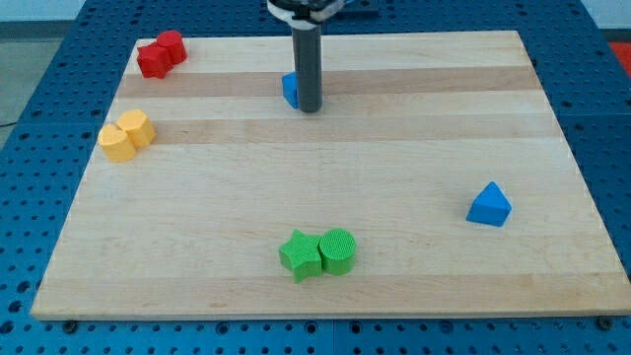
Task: Move the yellow heart vertically towards the yellow hexagon
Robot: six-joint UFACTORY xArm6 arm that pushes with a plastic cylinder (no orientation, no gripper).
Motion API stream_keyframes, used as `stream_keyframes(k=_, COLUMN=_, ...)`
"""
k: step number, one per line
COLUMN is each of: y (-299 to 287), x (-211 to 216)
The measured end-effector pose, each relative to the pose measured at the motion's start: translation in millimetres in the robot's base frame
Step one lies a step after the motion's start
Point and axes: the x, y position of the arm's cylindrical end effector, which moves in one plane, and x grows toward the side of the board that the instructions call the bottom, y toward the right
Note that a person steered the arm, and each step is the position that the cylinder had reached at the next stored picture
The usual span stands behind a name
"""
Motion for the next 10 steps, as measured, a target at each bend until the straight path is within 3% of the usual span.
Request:
stream_keyframes(k=2, y=-84.3, x=-27.1)
stream_keyframes(k=3, y=-84.2, x=-53.4)
stream_keyframes(k=4, y=-35.9, x=-67.8)
stream_keyframes(k=5, y=-28.7, x=-68.3)
stream_keyframes(k=6, y=-84.3, x=-53.8)
stream_keyframes(k=7, y=-63.7, x=-15.1)
stream_keyframes(k=8, y=-19.9, x=-26.3)
stream_keyframes(k=9, y=5.7, x=-63.6)
stream_keyframes(k=10, y=4.9, x=-78.9)
